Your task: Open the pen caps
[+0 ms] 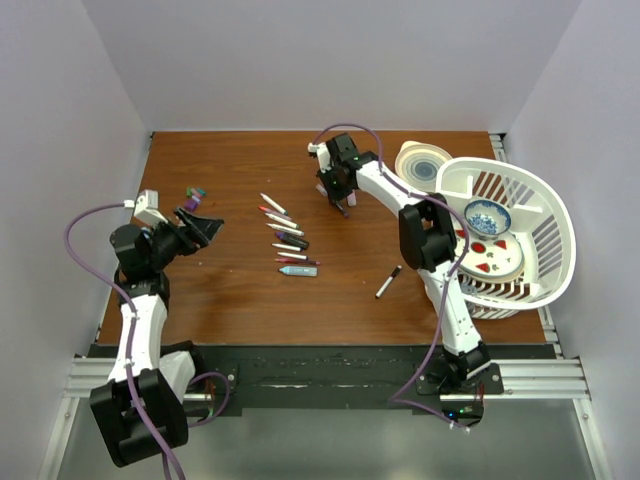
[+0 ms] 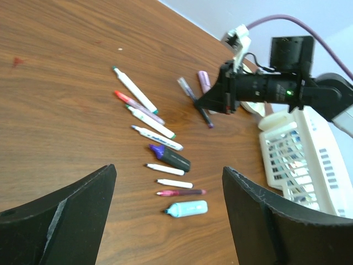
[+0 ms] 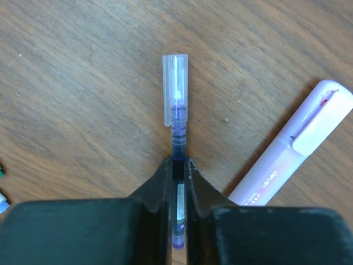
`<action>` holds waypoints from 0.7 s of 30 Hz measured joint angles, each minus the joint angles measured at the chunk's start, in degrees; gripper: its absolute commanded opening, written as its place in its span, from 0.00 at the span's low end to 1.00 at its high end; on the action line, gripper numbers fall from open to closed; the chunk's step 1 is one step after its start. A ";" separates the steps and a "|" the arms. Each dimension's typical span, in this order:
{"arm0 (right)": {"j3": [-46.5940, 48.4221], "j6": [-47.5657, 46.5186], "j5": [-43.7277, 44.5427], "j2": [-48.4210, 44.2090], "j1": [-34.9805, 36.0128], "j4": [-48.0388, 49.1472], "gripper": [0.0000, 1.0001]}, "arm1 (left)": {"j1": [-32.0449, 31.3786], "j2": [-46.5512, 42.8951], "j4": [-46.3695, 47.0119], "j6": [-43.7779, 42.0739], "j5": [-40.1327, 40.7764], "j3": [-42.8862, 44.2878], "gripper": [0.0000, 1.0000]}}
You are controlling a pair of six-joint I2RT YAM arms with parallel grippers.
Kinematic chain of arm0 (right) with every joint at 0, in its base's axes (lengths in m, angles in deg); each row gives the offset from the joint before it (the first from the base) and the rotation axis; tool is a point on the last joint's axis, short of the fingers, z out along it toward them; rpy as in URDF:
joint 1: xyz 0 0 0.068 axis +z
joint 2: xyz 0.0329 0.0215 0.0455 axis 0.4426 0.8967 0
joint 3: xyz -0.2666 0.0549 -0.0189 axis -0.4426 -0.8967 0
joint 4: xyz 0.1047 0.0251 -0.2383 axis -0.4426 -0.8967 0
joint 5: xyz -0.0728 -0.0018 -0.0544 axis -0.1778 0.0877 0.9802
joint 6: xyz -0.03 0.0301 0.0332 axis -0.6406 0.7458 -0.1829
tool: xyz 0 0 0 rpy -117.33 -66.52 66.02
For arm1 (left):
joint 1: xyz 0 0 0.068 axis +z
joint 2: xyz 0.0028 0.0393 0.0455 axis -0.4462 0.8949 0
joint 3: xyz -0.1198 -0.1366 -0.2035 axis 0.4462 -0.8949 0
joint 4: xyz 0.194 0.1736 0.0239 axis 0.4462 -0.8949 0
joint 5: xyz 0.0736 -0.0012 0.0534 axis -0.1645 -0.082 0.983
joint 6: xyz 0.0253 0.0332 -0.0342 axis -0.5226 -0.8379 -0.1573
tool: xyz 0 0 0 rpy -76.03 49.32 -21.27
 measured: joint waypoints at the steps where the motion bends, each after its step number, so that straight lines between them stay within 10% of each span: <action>1: -0.28 -0.02 0.02 -0.04 0.00 0.24 0.00 | 0.02 0.00 1.49 0.70 -0.96 -0.63 0.83; 11: -19.19 1.42 -5.25 -12.70 -0.11 3.13 0.00 | -1.44 5.07 21.99 12.00 -10.78 -6.78 0.87; 21: -45.31 5.64 -41.94 -43.30 -0.79 17.35 0.00 | -14.91 4.22 33.66 22.93 -6.69 -10.47 0.94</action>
